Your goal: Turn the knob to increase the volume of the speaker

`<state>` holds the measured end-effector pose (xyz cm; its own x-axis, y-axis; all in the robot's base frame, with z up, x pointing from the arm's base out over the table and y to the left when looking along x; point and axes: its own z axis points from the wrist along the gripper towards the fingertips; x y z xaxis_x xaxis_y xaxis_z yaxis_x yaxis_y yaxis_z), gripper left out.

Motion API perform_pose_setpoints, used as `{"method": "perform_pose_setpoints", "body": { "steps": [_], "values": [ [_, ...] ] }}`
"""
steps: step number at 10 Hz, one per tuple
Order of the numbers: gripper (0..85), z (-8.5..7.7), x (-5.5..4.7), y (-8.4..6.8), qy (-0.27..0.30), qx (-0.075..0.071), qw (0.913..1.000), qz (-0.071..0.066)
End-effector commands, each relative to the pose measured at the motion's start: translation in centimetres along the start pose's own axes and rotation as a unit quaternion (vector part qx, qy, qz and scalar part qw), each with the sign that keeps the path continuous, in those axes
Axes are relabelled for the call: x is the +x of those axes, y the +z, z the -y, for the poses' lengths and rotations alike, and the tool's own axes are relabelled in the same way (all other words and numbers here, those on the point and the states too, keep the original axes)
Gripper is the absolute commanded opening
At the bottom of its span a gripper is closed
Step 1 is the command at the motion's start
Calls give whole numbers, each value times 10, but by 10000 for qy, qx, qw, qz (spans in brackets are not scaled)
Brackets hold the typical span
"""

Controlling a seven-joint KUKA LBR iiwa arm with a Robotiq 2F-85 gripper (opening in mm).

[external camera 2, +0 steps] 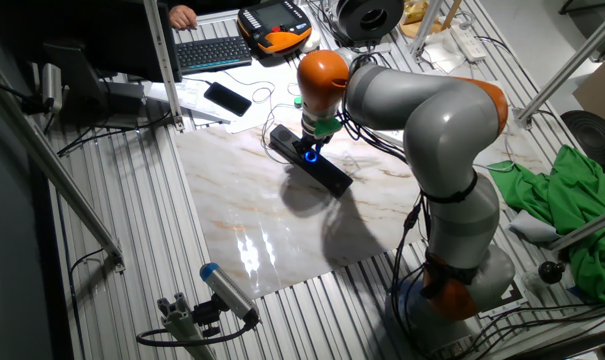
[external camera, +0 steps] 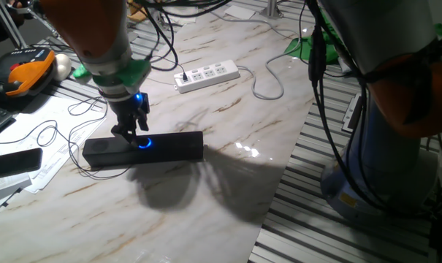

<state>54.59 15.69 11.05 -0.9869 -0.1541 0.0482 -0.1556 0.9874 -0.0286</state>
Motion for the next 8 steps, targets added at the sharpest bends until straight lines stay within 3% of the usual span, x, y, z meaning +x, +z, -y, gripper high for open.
{"method": "perform_pose_setpoints", "body": {
  "steps": [1,3,5,7,8],
  "values": [
    [510,0,2,-8,-10,9,10000,-28],
    [510,-2,7,-18,-63,-1,9999,-89],
    [510,-5,7,-19,11,-190,9998,-13],
    [510,-6,7,-22,-76,-91,9999,120],
    [510,-5,7,-23,-106,-78,9999,102]
  ]
}}
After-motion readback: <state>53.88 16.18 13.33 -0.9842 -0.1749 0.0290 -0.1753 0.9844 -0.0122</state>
